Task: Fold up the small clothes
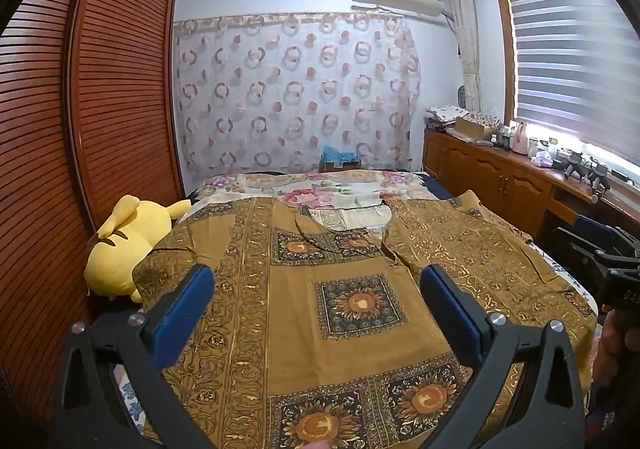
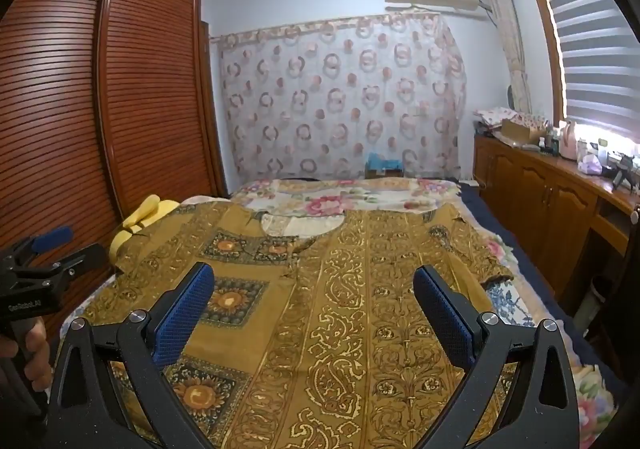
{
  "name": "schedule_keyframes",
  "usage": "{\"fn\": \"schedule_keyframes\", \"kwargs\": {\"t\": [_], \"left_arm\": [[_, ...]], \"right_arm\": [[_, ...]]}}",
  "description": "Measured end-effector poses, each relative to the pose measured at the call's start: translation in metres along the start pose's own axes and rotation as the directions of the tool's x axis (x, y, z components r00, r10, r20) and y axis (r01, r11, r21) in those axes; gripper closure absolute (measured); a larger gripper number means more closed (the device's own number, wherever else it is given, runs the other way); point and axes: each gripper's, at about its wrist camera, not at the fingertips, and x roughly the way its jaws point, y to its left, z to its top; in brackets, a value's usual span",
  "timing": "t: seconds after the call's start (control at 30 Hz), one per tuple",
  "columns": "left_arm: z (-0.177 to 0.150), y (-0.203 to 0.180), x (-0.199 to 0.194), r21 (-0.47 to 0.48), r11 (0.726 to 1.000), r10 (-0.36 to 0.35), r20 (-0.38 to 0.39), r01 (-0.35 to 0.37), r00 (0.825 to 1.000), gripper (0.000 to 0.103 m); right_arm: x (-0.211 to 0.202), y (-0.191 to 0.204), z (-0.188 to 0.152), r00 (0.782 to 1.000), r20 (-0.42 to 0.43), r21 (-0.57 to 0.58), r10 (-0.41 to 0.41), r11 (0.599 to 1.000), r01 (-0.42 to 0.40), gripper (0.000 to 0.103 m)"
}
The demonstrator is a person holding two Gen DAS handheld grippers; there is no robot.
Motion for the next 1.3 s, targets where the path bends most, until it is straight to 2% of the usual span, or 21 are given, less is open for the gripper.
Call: {"fn": "schedule_keyframes", "kwargs": {"t": [1.3], "left_arm": [[0.0063,-0.0069,-0.0131,0.007,1.000,-0.003,0.021,0.003,1.000,0.000]], "right_arm": [[-0.0014,0.0006,0.0000,1.000,0.002,0.001,0.001,1.000,-0.001,0.001]]}}
